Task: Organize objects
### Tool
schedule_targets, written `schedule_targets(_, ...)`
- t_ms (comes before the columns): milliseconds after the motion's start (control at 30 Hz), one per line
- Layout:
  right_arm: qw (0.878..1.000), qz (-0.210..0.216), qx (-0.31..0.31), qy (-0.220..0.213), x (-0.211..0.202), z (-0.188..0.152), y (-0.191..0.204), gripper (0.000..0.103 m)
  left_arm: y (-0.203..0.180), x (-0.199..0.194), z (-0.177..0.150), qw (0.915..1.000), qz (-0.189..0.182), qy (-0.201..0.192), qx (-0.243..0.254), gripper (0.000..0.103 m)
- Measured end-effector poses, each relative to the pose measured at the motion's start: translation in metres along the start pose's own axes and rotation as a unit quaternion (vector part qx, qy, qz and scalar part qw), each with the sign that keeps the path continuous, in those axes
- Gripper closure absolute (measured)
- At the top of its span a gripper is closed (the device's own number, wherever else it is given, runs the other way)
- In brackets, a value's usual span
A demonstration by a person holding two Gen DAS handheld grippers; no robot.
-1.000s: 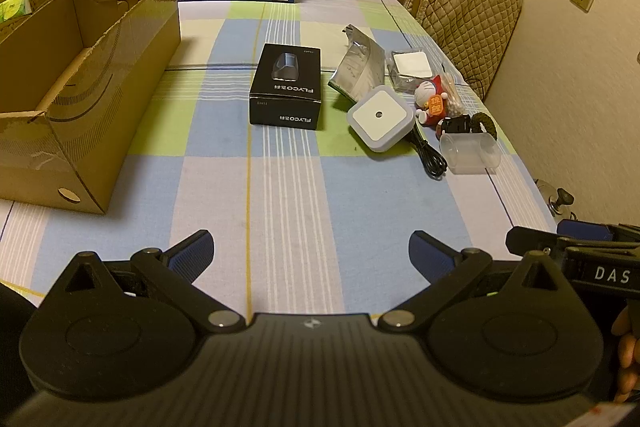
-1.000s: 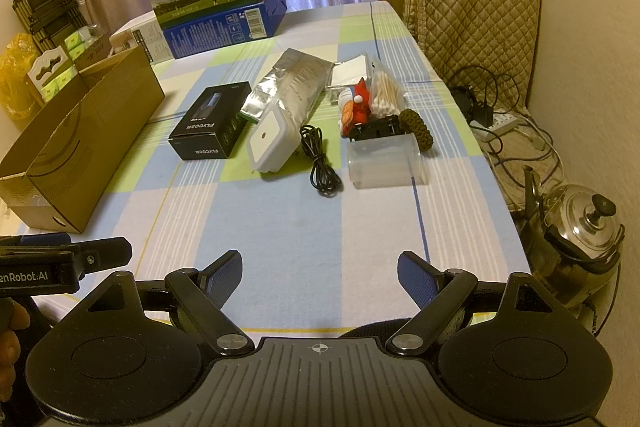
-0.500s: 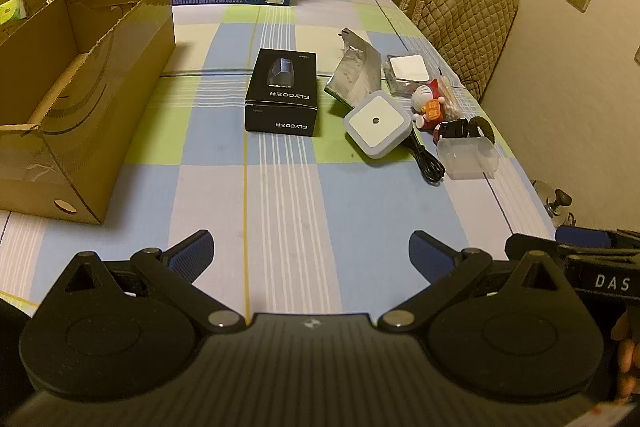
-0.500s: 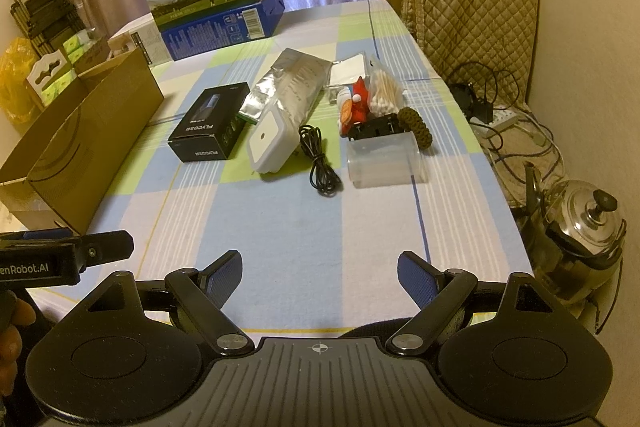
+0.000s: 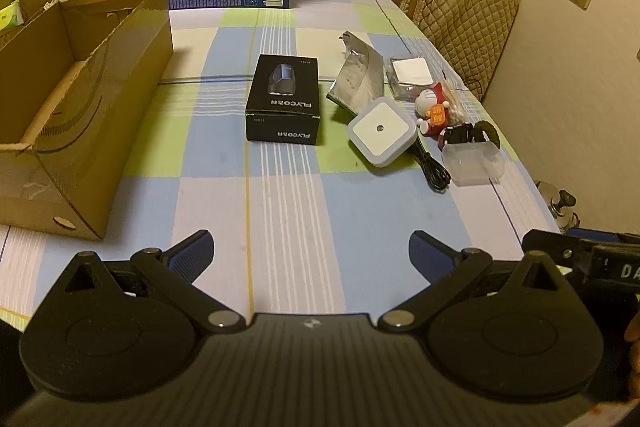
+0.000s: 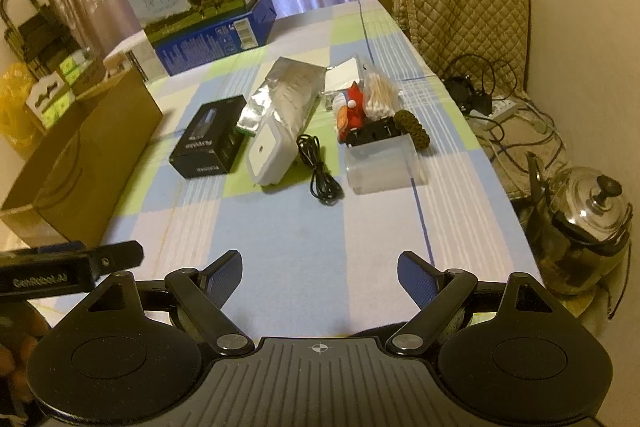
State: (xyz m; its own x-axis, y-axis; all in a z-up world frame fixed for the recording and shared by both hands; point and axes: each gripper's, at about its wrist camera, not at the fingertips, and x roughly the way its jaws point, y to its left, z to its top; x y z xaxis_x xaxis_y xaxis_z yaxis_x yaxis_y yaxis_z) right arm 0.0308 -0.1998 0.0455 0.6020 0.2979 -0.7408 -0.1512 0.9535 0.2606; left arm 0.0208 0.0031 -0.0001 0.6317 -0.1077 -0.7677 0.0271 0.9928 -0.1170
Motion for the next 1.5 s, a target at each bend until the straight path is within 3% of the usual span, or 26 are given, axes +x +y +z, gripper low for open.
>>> schedule_targets(333,1.0,0.007,-0.001,-0.01,0.0,0.024,0.004,0.02,0.007,0.009,0.016,0.9999,-0.007,-0.01,0.0,0.001)
schedule_targets(533,0.999,-0.023,-0.034,-0.025,0.002,0.038,0.008,0.02,0.012,0.015,0.027,0.9999,-0.008,-0.015,-0.003,0.001)
schedule_targets(1033,0.999,-0.026,-0.018,-0.035,0.012,0.059,-0.029,0.02,0.009,0.047,0.045,0.9994,-0.025,-0.009,0.02,0.001)
schedule_targets(1267,0.999,-0.017,-0.045,-0.014,0.038,0.065,-0.039,0.02,-0.004,0.074,0.06,0.9969,-0.062,-0.003,0.048,0.001)
schedule_targets(1500,0.997,-0.043,-0.067,0.003,0.072,0.068,-0.049,0.021,-0.018,0.102,0.064,0.9938,-0.081,0.005,0.076,0.001)
